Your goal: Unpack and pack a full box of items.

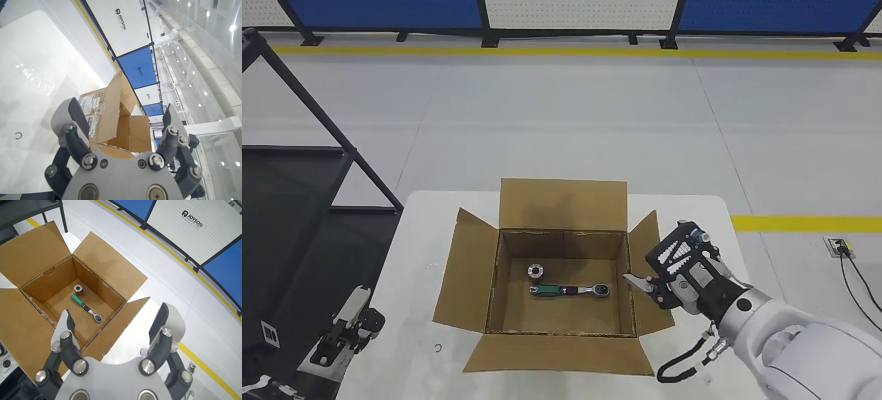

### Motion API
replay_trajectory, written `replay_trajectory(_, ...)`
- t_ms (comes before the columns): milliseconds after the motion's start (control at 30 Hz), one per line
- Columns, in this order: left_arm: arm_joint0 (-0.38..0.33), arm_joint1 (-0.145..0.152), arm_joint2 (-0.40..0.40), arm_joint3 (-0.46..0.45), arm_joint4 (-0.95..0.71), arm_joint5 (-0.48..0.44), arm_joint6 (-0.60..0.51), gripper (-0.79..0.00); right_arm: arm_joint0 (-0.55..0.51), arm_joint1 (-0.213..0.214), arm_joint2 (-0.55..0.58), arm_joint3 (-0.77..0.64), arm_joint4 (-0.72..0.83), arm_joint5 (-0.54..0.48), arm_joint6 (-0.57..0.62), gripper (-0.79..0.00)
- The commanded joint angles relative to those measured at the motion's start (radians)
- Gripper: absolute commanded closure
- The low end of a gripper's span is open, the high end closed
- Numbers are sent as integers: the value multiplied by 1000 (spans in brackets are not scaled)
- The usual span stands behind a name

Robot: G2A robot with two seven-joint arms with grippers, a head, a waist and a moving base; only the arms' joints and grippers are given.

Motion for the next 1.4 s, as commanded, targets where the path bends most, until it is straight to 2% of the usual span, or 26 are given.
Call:
replay_trajectory(0, 0, 0, 0, 0, 0, 0, 0, -785, 0, 0, 0, 0, 0, 0, 0, -785)
replay_trajectory(267, -1, 0, -1, 2, 1, 1, 5, -785, -3, 0, -4, 6, 4, 1, 0, -785)
replay_trajectory(367, -15, -1, -9, 12, -1, 7, 28, -785, 20, -6, -54, 22, 36, -15, -14, -785)
replay_trajectory(567, -19, -3, -52, 32, -27, -2, 30, -785, 250, -42, -291, 146, 57, -52, 26, -785)
replay_trajectory(733, 9, -8, -81, 48, -66, -29, 34, -785, 473, -102, -497, 332, 78, -9, 49, -785)
replay_trajectory(900, 40, -15, -89, 52, -90, -54, 42, -785, 622, -164, -636, 510, 152, 0, 72, -785)
replay_trajectory(1033, 57, -20, -89, 47, -101, -66, 46, -785, 698, -209, -722, 668, 221, -23, 108, -785)
replay_trajectory(1200, 59, -20, -89, 47, -102, -66, 45, -785, 754, -256, -782, 830, 262, 11, 121, -785)
replay_trajectory(1367, 59, -20, -89, 47, -102, -66, 45, -785, 754, -256, -782, 830, 262, 11, 121, -785)
